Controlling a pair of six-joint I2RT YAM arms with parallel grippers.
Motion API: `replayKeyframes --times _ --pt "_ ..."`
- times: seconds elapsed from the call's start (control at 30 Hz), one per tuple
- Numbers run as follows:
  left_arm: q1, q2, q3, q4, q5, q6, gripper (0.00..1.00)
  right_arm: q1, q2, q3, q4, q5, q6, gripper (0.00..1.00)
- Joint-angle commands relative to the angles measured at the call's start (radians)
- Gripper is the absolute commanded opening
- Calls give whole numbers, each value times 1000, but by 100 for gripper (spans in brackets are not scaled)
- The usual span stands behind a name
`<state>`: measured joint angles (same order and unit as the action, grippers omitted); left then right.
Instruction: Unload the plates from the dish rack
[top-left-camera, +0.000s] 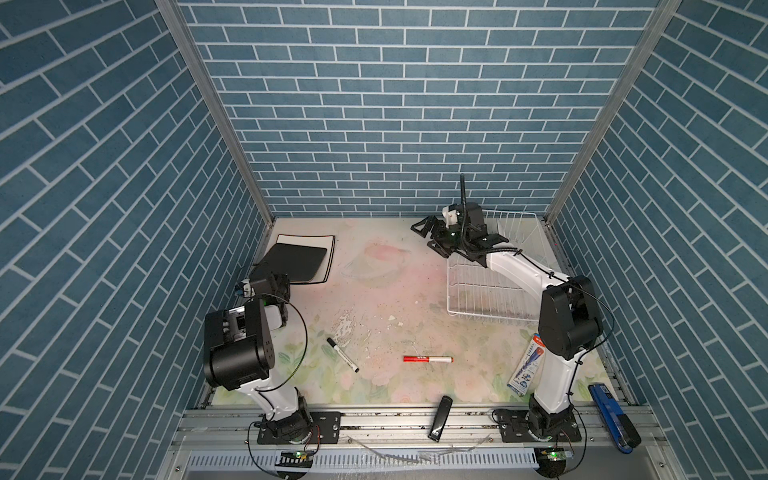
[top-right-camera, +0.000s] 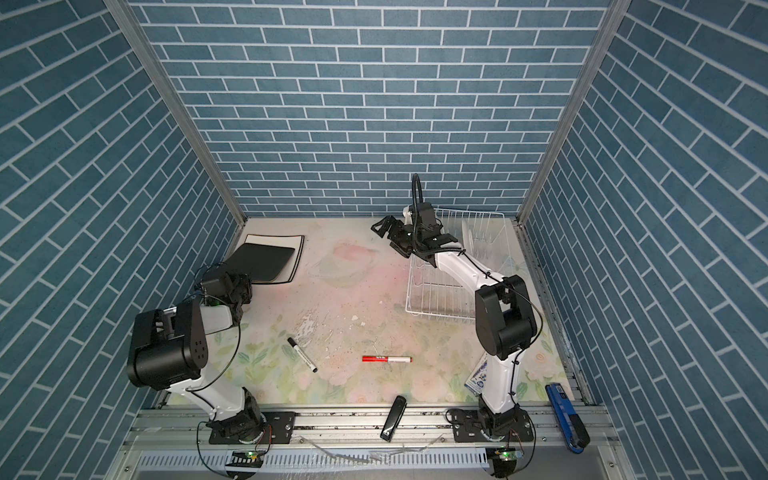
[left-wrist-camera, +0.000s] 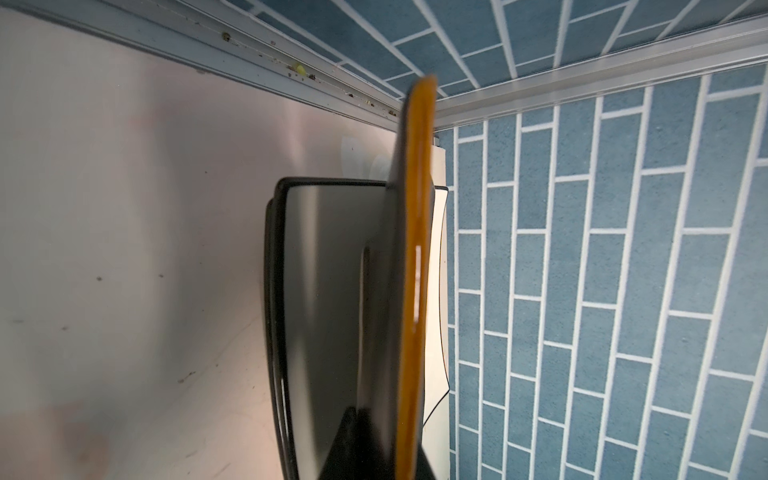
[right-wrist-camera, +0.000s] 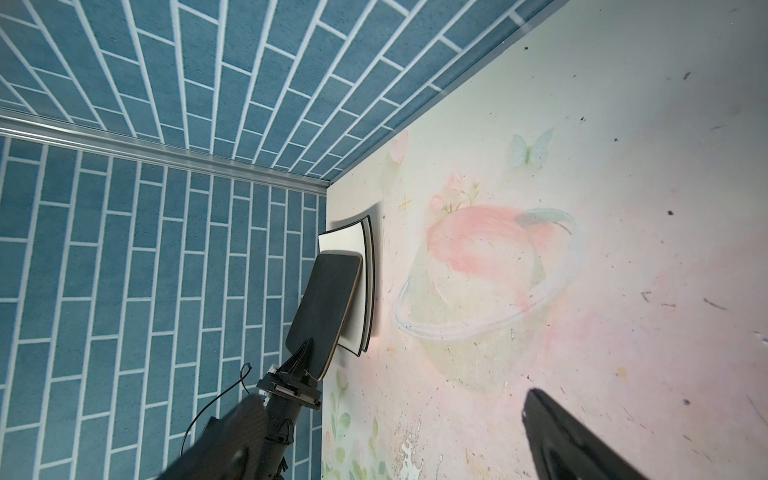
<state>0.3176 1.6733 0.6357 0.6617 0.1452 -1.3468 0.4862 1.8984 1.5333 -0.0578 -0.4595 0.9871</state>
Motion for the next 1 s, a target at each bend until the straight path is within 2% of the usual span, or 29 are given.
replayKeyframes --times 0.0,0.13,0.27,0.4,0.63,0.97 --pt "-14 -4 59 125 32 -8 17 4 16 50 13 -7 4 97" --pt "-17 10 59 132 38 -24 33 3 19 56 11 -8 3 97" --pt "-22 -4 90 80 33 -12 40 3 21 60 9 -10 5 97" --pt "-31 -30 133 -52 28 28 59 3 21 61 9 -10 5 97" --pt "-37 -39 173 -174 10 46 69 3 19 63 9 -11 4 97" --pt "-51 -37 261 -333 39 79 76 3 10 50 12 -10 5 97"
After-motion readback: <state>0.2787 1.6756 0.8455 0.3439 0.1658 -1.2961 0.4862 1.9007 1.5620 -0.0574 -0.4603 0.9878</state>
